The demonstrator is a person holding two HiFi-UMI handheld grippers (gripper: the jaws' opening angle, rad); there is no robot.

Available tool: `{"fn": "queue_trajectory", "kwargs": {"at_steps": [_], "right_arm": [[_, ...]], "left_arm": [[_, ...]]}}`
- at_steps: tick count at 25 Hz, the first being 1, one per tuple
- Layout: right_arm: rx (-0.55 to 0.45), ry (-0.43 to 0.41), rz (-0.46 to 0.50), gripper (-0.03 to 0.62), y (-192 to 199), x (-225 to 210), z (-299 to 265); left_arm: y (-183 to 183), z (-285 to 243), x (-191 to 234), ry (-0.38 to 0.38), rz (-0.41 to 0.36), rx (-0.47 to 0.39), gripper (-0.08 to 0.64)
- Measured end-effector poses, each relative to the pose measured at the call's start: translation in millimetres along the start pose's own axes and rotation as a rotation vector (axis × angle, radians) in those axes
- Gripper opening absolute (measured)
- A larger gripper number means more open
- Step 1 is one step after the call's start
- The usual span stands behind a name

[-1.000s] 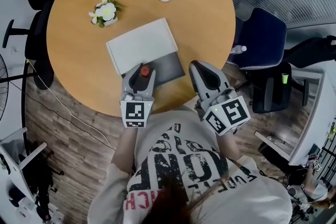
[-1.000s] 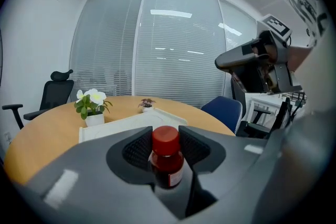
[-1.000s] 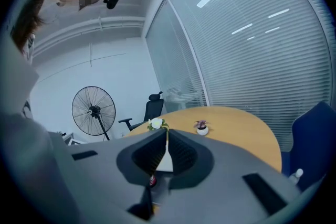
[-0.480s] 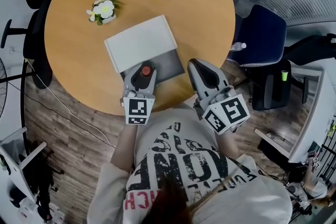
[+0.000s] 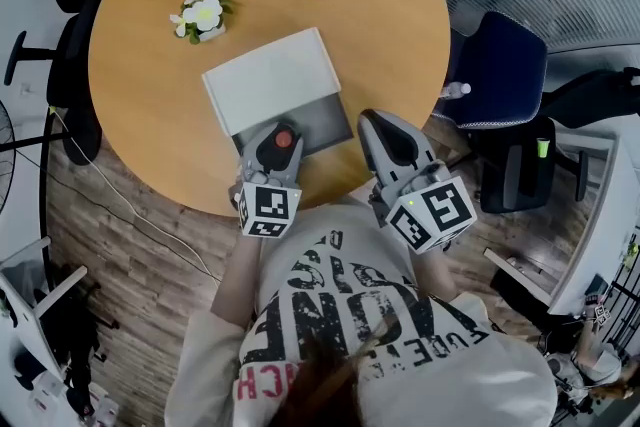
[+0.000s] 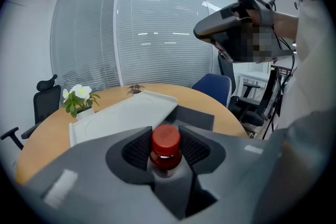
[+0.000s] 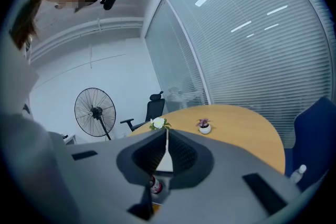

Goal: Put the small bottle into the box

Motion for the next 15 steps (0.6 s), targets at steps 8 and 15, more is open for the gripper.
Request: {"fn": "queue_trajectory", "kwargs": {"at_steps": [8, 15], "right_arm": [[-0.004, -0.019, 0.008, 0.018, -2.1, 6.1, -2.3], [-0.002, -0.02, 0.007, 0.018, -2.5, 7.7, 0.3]], "left_arm": [[1.7, -0.8, 2.0, 0.004, 0.014, 0.0, 0.163], [1.2, -0.1, 2.2, 0.006, 0.044, -0.006, 0.164]]}}
Point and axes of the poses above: the fingertips, and each gripper's own axes: z backward along the fingers, x to its left, y out of its underside, the point moved 1 cm from there along z, backward along the fingers, and after that the axes turned 8 degrees about z, right-handed, at the moved point
